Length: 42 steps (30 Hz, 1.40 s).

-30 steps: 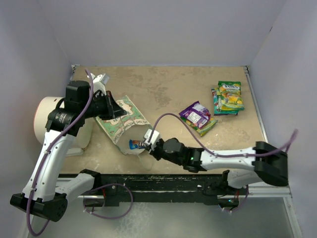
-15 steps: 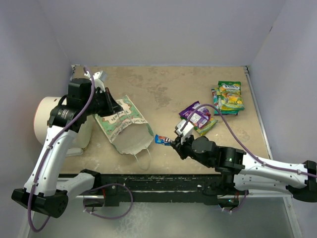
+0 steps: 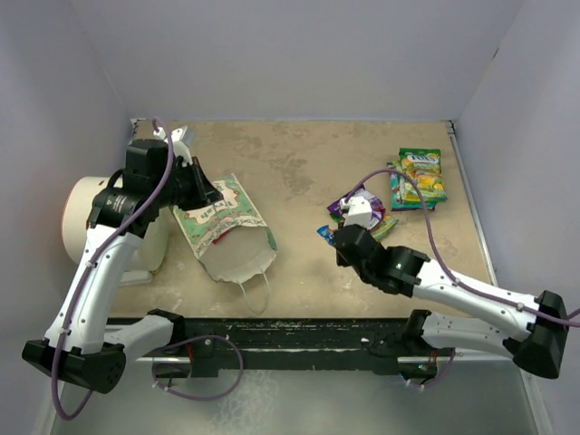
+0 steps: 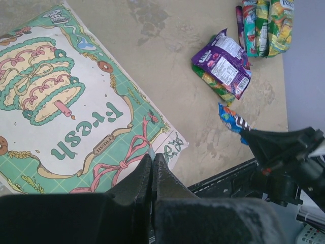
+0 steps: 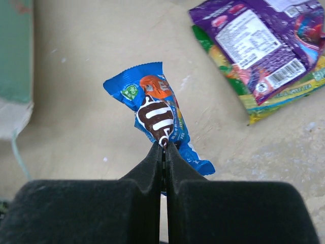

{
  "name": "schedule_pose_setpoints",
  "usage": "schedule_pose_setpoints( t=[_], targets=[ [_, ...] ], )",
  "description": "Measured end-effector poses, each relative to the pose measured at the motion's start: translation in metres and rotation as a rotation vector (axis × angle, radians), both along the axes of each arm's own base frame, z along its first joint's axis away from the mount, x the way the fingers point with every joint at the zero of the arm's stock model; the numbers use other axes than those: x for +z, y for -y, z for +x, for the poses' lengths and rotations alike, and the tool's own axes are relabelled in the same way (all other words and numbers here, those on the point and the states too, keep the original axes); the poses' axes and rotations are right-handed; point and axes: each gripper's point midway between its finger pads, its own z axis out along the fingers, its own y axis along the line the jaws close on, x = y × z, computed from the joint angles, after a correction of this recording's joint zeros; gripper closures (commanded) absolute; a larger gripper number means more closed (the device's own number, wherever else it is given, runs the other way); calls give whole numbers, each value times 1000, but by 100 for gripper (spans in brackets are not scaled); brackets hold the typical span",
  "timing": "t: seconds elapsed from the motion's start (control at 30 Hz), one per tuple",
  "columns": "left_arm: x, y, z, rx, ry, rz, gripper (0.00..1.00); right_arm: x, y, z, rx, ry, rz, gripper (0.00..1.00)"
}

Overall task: Take the snacks out of the paper bag
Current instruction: Place the snack at the center of the board, then adjust the paper bag at the center of the board.

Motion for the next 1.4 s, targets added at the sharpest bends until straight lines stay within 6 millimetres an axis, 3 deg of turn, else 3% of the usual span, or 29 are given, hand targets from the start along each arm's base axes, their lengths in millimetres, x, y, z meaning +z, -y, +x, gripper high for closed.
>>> schedule_pose_setpoints(
  t=[0.17,0.47,0.67,0.77,0.97,1.23,1.4],
  targets=[
    [4,3,-4,-22,9,-17,100,-19,14,38,-128,-26,1,89],
    [8,7,-26,-68,36,-57,100,-77,-10,73,-55,-11,-74,89],
    [3,7,-36,-80,25,-65,100,-100,-9,77,-51,-35,-111,63],
    [1,6,-40,-78,26,-64,100,-97,-7,74,-52,-29,-89,48],
    [-3,4,-48,-61,-1,-72,100,-57,-13,69,-19,30,20,38],
    [-7,4,-53,-36,-48,-94,100,-10,-23,58,102,109,126,37],
    [-9,4,-53,-24,-68,-104,100,-5,-27,51,150,93,127,37]
  ],
)
